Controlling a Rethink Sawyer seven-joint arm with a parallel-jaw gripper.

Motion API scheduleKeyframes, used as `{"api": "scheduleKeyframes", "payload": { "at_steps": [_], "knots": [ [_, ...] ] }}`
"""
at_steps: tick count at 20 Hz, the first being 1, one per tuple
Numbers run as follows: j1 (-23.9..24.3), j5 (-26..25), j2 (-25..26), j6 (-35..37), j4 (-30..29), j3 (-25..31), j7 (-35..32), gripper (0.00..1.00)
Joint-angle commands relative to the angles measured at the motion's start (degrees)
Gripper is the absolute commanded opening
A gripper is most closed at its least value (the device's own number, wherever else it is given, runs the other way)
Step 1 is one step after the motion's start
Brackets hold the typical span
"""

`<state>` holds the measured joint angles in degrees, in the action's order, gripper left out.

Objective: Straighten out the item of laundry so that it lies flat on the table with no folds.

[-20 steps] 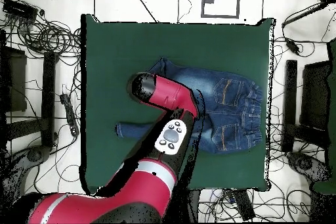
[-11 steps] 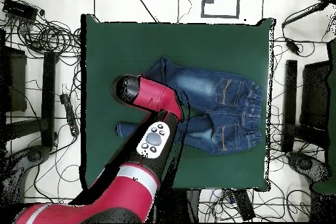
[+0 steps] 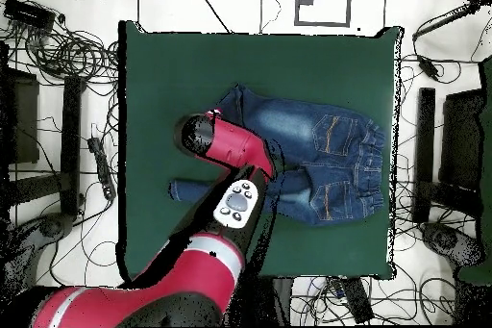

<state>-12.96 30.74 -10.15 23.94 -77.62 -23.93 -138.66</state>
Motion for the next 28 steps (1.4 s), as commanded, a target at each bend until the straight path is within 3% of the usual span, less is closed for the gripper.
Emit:
{"api": "scheduleKeyframes", "payload": {
  "at_steps": [1,9,17,28],
  "knots": [
    [2.12,2.40,5.75,-5.20,-4.85,9.73,-10.70,1.00],
    [4.90,1.53,7.60,-7.77,-2.75,12.01,-8.81,1.00],
    [2.37,3.11,7.36,-6.19,-3.00,10.69,-12.60,1.00],
    [1.02,2.84,2.58,-1.27,-7.69,9.39,-13.30,1.00]
  ]
}}
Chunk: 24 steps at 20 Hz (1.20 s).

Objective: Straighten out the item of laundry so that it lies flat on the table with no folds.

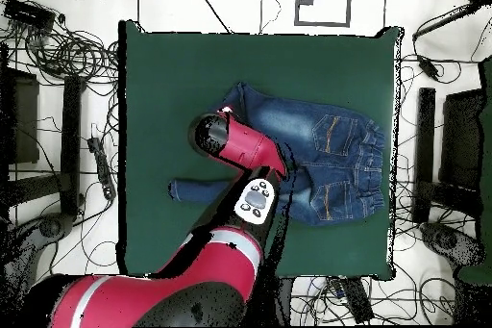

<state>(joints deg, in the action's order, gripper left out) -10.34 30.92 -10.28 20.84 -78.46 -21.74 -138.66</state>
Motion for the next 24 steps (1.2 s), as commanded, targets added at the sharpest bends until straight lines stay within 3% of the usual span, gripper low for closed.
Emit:
{"api": "scheduleKeyframes", "payload": {
  "at_steps": [1,24],
  "knots": [
    [-1.55,2.57,2.77,1.74,-6.87,7.18,-13.15,1.00],
    [-5.51,2.93,1.06,4.49,-8.30,2.94,-16.13,1.00]
  ]
}}
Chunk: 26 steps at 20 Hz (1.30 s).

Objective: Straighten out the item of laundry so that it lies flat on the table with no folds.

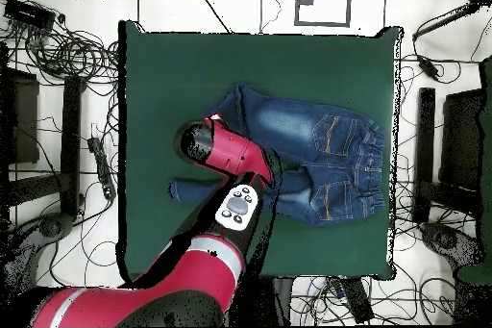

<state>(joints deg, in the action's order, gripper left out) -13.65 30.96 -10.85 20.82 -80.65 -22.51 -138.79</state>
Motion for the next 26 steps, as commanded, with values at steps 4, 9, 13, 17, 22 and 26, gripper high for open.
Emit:
{"api": "scheduleKeyframes", "payload": {
  "at_steps": [4,9,13,17,22,26],
  "knots": [
    [-2.36,2.99,1.06,4.36,-7.12,3.77,-15.67,1.00],
    [-2.75,2.94,0.28,4.79,-8.47,3.25,-15.63,1.00],
    [-0.68,2.83,1.27,1.48,-8.66,5.55,-13.44,1.00],
    [1.33,2.55,2.29,-1.08,-8.52,7.36,-11.74,1.00],
    [2.74,2.59,2.65,-3.15,-8.04,8.94,-11.12,1.00],
    [3.33,2.94,2.38,-4.42,-8.48,10.38,-11.80,0.00]
  ]
}}
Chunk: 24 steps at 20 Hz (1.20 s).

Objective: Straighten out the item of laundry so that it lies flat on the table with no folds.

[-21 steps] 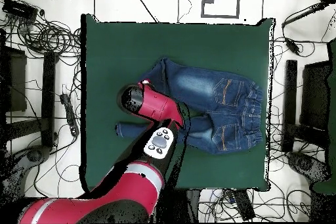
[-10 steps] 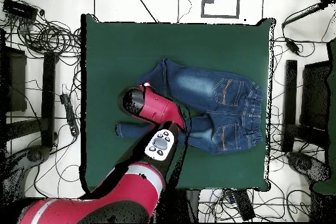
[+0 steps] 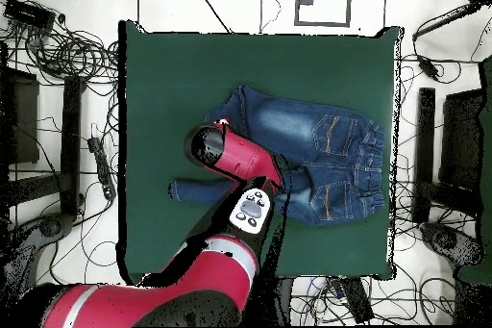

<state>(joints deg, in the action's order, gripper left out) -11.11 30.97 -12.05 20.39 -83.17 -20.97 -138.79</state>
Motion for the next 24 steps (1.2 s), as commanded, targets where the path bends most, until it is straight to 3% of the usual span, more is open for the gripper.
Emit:
{"api": "scheduleKeyframes", "payload": {
  "at_steps": [1,12,17,20,24],
  "knots": [
    [0.77,2.94,3.62,-3.89,-5.89,8.89,-11.93,0.00],
    [1.46,0.28,4.15,-0.72,-2.97,8.29,-8.30,0.00],
    [0.17,-1.56,4.10,2.28,3.77,4.77,-6.17,0.00],
    [0.02,-4.47,4.38,9.58,10.48,1.78,-3.30,0.00],
    [0.32,-10.49,6.19,29.55,23.94,-3.37,-1.06,0.00]
  ]
}}
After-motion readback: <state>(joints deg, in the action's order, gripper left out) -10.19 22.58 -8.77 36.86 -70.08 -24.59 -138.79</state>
